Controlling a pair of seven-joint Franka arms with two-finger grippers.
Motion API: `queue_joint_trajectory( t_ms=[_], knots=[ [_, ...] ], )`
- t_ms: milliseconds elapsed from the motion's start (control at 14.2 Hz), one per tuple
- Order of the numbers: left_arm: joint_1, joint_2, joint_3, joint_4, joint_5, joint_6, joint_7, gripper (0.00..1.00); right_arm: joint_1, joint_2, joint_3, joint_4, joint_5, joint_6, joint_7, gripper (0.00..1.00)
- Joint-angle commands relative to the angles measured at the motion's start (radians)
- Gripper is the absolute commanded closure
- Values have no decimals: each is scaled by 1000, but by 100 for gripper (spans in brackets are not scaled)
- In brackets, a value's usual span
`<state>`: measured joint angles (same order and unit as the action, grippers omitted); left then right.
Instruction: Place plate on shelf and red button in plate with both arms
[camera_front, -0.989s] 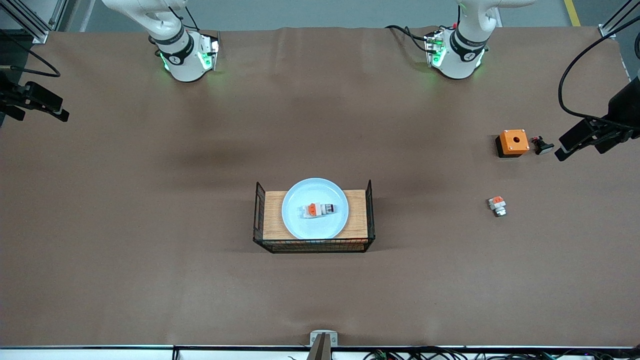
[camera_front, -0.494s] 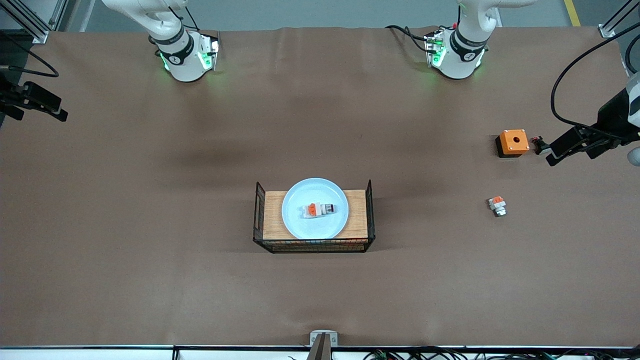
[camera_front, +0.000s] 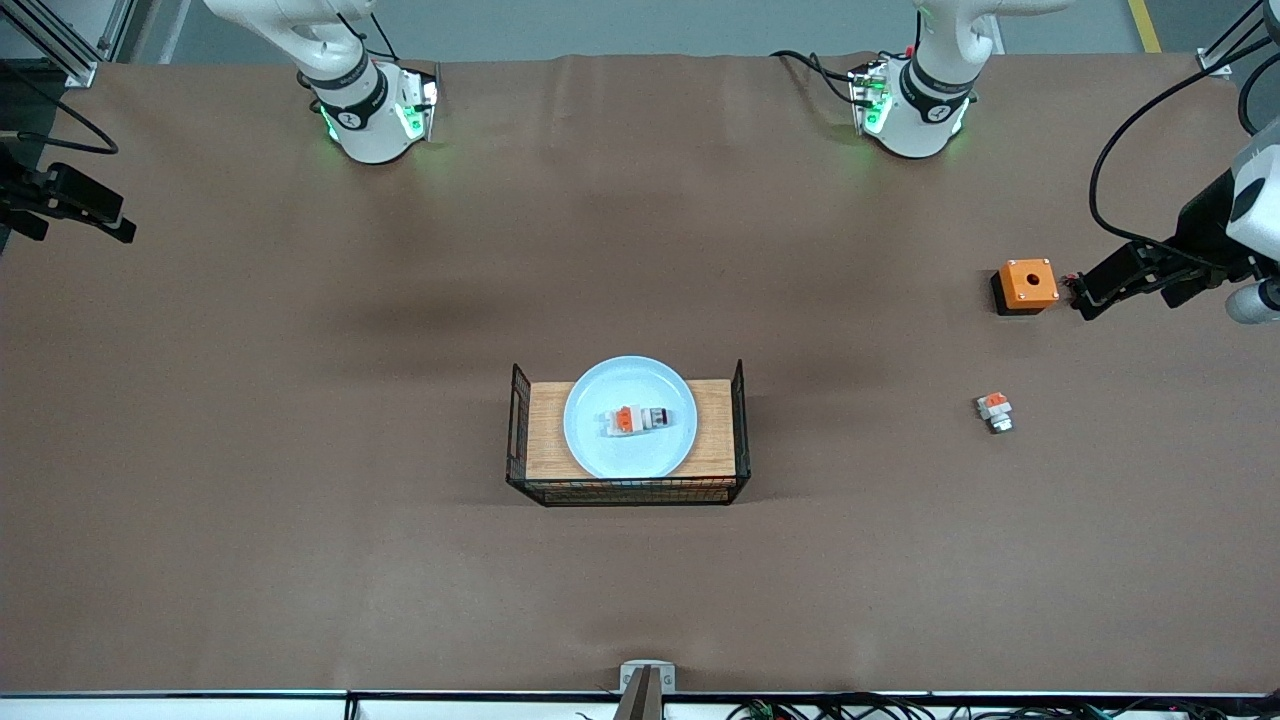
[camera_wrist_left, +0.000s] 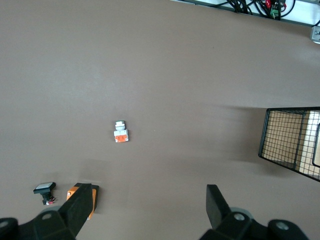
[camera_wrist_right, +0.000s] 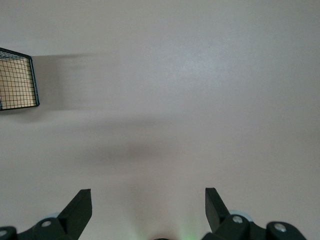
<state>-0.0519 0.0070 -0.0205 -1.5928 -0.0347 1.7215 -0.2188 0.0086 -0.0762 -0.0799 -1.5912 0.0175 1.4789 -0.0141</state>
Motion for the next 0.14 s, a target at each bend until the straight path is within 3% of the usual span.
queue_joint_trajectory(
  t_ms=[0, 71],
  knots=[
    [3, 7, -6, 31, 19, -29, 1, 0, -4, -28, 5, -24, 2, 1, -4, 0],
    [1, 7, -6, 31, 19, -29, 1, 0, -4, -28, 5, -24, 2, 3, -4, 0]
  ],
)
